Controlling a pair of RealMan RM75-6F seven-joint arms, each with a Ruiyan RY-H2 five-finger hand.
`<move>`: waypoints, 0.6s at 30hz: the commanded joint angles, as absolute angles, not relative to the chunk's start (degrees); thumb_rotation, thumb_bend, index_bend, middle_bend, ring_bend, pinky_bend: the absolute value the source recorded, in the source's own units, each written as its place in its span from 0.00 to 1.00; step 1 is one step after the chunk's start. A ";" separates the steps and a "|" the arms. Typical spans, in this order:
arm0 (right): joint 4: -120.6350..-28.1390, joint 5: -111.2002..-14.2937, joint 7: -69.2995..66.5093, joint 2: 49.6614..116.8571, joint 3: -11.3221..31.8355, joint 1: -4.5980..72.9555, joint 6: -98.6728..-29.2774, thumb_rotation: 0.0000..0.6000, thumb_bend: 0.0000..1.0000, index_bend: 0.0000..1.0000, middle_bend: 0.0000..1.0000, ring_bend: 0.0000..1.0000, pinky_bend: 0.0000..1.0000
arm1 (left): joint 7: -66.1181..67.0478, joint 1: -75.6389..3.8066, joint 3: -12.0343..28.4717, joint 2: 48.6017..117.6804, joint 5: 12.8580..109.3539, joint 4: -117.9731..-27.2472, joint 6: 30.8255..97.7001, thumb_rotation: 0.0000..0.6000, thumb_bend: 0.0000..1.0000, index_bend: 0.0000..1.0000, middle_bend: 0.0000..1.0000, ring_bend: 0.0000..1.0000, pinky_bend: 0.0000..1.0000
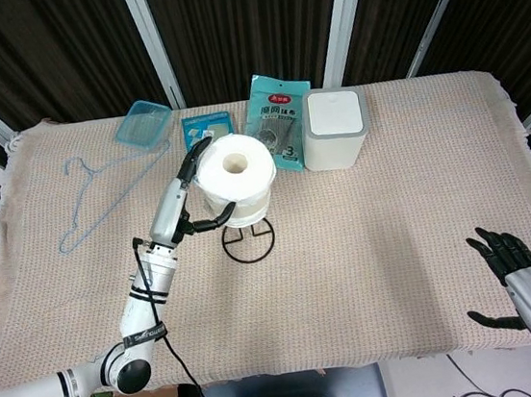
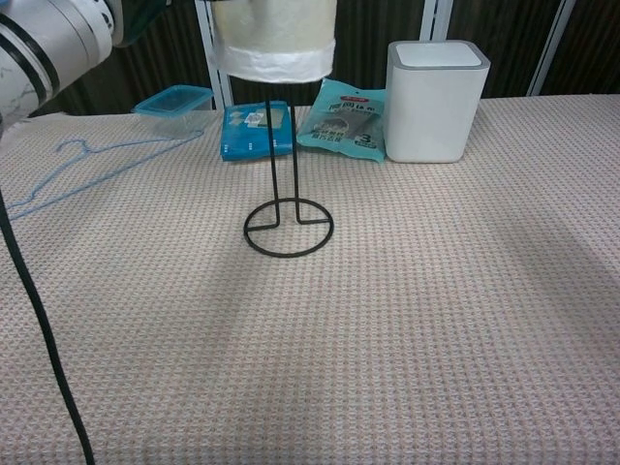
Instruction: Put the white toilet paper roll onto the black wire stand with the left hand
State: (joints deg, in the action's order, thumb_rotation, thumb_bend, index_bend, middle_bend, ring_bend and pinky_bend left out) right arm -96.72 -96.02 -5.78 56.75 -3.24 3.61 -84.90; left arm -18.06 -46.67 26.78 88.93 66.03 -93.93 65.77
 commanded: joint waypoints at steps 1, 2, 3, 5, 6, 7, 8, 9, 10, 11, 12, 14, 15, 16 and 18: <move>-96.72 -96.22 -5.81 56.68 -3.32 3.52 -85.03 1.00 0.14 0.00 0.00 0.00 0.00 | -17.29 -46.30 26.51 88.70 66.66 -94.88 66.46 1.00 0.37 0.00 0.00 0.00 0.10; -96.74 -96.33 -5.86 56.65 -3.38 3.49 -85.08 1.00 0.14 0.00 0.00 0.00 0.00 | -16.84 -46.15 26.36 88.63 66.88 -95.28 66.83 1.00 0.36 0.00 0.00 0.00 0.10; -96.74 -96.41 -5.89 56.62 -3.41 3.46 -85.13 1.00 0.14 0.00 0.00 0.00 0.00 | -16.52 -46.05 26.22 88.56 67.05 -95.49 67.03 1.00 0.36 0.00 0.00 0.00 0.09; -96.76 -96.61 -5.96 56.56 -3.48 3.39 -85.27 1.00 0.14 0.00 0.00 0.00 0.00 | -16.46 -45.69 26.05 88.33 67.36 -96.15 67.43 1.00 0.37 0.00 0.00 0.00 0.09; -96.75 -96.69 -6.02 56.53 -3.52 3.35 -85.34 1.00 0.14 0.00 0.00 0.00 0.00 | -16.47 -45.49 25.89 88.16 67.68 -96.49 67.64 1.00 0.37 0.00 0.00 0.00 0.09; -96.75 -96.81 -6.07 56.50 -3.55 3.32 -85.43 1.00 0.14 0.00 0.00 0.00 0.00 | -16.48 -45.20 25.65 87.94 68.11 -96.90 67.94 1.00 0.37 0.00 0.00 0.00 0.09; -96.73 -96.94 -6.14 56.46 -3.58 3.29 -85.53 1.00 0.14 0.00 0.00 0.00 0.00 | -16.46 -44.71 25.18 87.56 68.89 -97.49 68.41 1.00 0.37 0.00 0.00 0.00 0.09; -96.72 -97.05 -6.20 56.43 -3.62 3.25 -85.61 1.00 0.14 0.00 0.00 0.00 0.00 | -16.57 -44.23 24.73 87.16 69.63 -98.03 68.82 1.00 0.36 0.00 0.00 0.00 0.09; -96.72 -97.15 -6.25 56.40 -3.65 3.22 -85.70 1.00 0.14 0.00 0.00 0.00 0.00 | -16.78 -43.66 24.19 86.69 70.52 -98.66 69.30 1.00 0.36 0.00 0.00 0.00 0.09; -96.70 -97.25 -6.31 56.36 -3.70 3.17 -85.78 1.00 0.14 0.00 0.00 0.00 0.00 | -17.04 -42.71 23.22 85.89 72.00 -99.61 70.07 1.00 0.36 0.00 0.00 0.00 0.08; -96.69 -97.33 -6.37 56.34 -3.73 3.15 -85.82 1.00 0.14 0.00 0.00 0.00 0.00 | -17.33 -41.85 22.34 85.22 73.29 -100.32 70.79 1.00 0.36 0.00 0.00 0.00 0.08; -96.69 -97.47 -6.36 56.33 -3.78 3.09 -85.93 1.00 0.14 0.00 0.00 0.00 0.00 | -17.95 -39.51 19.71 83.41 76.69 -101.83 72.63 1.00 0.37 0.00 0.00 0.00 0.07; -96.71 -97.54 -6.35 56.33 -3.80 3.08 -85.96 1.00 0.14 0.00 0.00 0.00 0.00 | -18.09 -38.38 18.32 82.58 78.37 -102.14 73.56 1.00 0.37 0.00 0.00 0.00 0.07; -96.71 -97.61 -6.29 56.35 -3.82 3.06 -86.00 1.00 0.14 0.00 0.00 0.00 0.00 | -18.11 -37.24 16.82 81.71 80.05 -102.23 74.44 1.00 0.37 0.00 0.00 0.00 0.07; -96.74 -97.77 -6.01 56.43 -3.93 3.04 -85.90 1.00 0.14 0.00 0.00 0.00 0.00 | -17.63 -34.31 12.81 79.37 83.90 -101.93 76.50 1.00 0.38 0.00 0.00 0.00 0.06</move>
State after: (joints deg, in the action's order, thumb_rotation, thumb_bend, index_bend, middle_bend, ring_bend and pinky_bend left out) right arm -96.73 -97.75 -6.03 56.41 -3.91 3.04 -85.92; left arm -17.59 -37.89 17.17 82.35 79.56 -101.24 73.66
